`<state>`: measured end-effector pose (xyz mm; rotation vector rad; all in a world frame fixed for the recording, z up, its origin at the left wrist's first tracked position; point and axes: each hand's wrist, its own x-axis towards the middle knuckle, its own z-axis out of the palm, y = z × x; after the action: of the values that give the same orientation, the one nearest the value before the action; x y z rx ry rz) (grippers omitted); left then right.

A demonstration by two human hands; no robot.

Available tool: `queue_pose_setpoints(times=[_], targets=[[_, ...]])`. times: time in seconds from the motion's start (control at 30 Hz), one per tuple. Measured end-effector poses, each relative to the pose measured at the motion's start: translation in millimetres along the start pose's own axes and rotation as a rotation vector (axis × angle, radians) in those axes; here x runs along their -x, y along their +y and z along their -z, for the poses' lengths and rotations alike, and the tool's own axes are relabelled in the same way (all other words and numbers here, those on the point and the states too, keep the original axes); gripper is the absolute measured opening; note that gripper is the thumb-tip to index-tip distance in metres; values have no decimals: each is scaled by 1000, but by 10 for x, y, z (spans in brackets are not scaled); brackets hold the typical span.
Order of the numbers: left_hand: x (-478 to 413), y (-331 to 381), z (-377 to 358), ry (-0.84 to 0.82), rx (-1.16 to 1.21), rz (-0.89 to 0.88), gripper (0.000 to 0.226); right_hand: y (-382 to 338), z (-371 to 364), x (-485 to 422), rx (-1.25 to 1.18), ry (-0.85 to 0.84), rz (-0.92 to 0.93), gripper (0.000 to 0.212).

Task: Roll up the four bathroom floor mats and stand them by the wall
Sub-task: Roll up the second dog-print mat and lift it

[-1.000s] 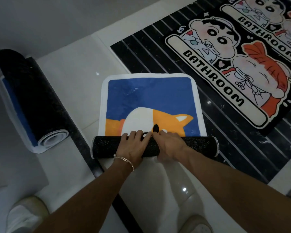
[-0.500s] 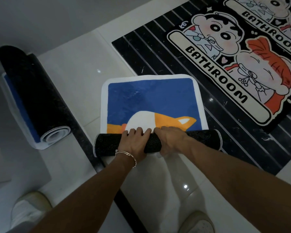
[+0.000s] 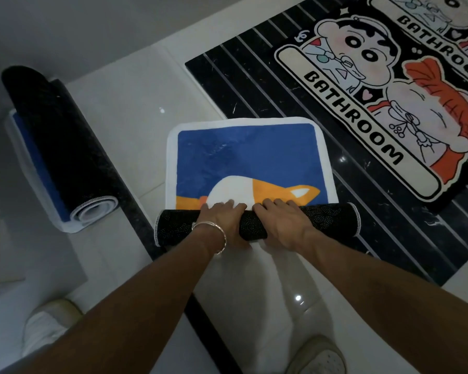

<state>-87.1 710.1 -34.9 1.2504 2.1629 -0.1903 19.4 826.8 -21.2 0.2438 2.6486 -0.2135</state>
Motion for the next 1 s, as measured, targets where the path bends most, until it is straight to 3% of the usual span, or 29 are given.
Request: queue_pose_setpoints(times=[0.13, 0.3, 0.5, 0.87, 0.93, 1.0], targets=[[-3, 28, 151, -173, 45, 52, 111, 1, -25, 14, 45, 7, 46, 42], [3, 45, 187, -233, 17, 46, 114, 34, -34, 19, 75, 14, 114, 44], [-16, 61, 155, -197, 34, 31, 83, 24, -33, 47, 94, 17, 128, 49], [-23, 45, 113, -142, 103, 20, 88, 21, -22, 3, 63, -10, 56, 59], [16, 28, 48, -93, 82, 25, 95, 24, 5, -32, 43, -35, 40, 60], [68, 16, -55, 20, -5, 19, 87, 39, 44, -76, 22, -82, 35, 60]])
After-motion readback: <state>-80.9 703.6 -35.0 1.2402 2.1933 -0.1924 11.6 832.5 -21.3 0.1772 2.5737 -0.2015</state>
